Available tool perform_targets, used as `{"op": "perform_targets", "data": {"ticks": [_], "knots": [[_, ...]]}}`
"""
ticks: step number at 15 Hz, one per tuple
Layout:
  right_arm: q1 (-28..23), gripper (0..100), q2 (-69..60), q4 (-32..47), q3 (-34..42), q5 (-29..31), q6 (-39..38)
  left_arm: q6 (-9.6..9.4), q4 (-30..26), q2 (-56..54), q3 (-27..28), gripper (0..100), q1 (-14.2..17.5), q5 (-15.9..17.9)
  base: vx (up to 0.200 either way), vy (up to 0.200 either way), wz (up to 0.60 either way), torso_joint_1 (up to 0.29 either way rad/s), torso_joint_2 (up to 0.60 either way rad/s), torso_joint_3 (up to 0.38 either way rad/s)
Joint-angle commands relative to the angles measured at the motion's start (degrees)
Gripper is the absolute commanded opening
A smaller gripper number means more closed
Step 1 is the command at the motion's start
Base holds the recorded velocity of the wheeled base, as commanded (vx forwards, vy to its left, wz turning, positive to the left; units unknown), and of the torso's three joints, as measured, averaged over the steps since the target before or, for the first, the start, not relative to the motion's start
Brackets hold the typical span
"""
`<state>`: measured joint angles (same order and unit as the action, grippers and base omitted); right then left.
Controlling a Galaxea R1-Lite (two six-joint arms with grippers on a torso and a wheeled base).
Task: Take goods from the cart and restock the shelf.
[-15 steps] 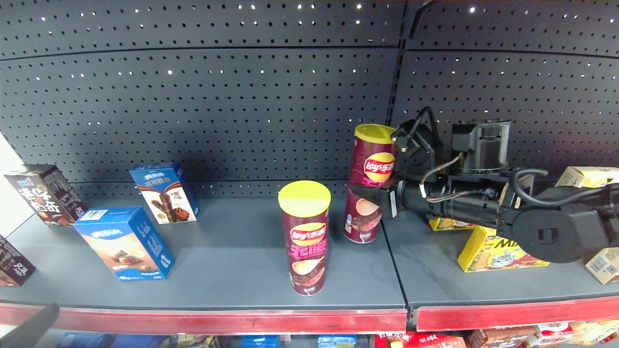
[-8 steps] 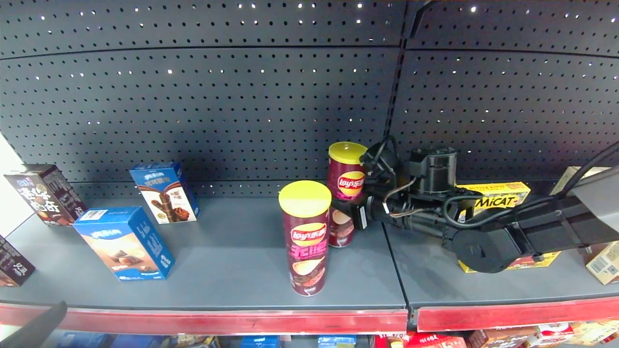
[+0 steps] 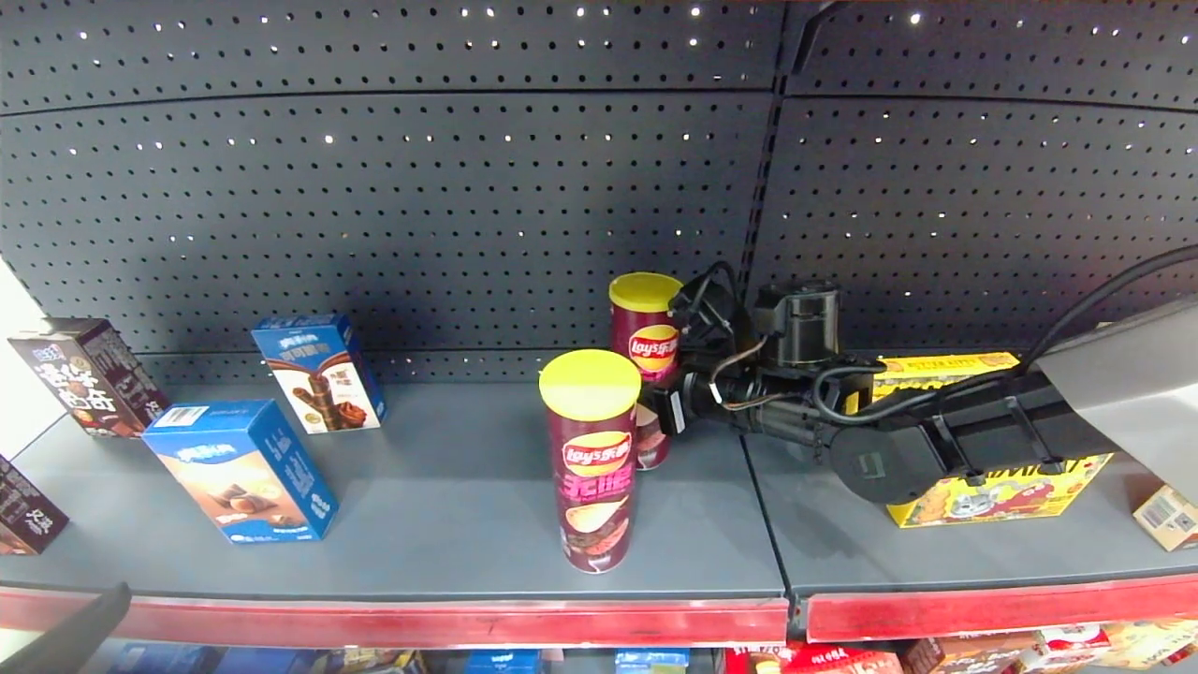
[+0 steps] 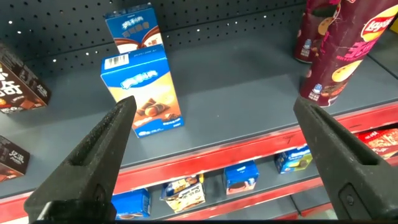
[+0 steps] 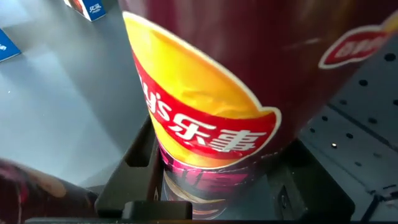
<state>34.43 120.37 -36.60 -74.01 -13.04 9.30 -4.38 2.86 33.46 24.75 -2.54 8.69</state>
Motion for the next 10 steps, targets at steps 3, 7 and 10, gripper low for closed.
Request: {"op": "perform_targets", "data": {"ticks": [3, 7, 10], "knots": [[0.03, 0, 0.74, 0.56, -1.66, -0.05, -0.07, -0.02, 0.04, 0.11, -0.14, 100, -0.01, 0.01, 0.000, 0.000, 0.00, 0.000, 0.00, 0.000], [0.64, 0, 1.53, 0.56, -2.37, -0.05, 0.01, -0.02, 0.04, 0.11, -0.31, 100, -0.10, 0.01, 0.000, 0.000, 0.00, 0.000, 0.00, 0.000], [0.64, 0, 1.62, 0.56, -2.72, -0.05, 0.01, -0.02, 0.04, 0.11, -0.31, 100, -0.01, 0.01, 0.000, 0.000, 0.00, 0.000, 0.00, 0.000]]}}
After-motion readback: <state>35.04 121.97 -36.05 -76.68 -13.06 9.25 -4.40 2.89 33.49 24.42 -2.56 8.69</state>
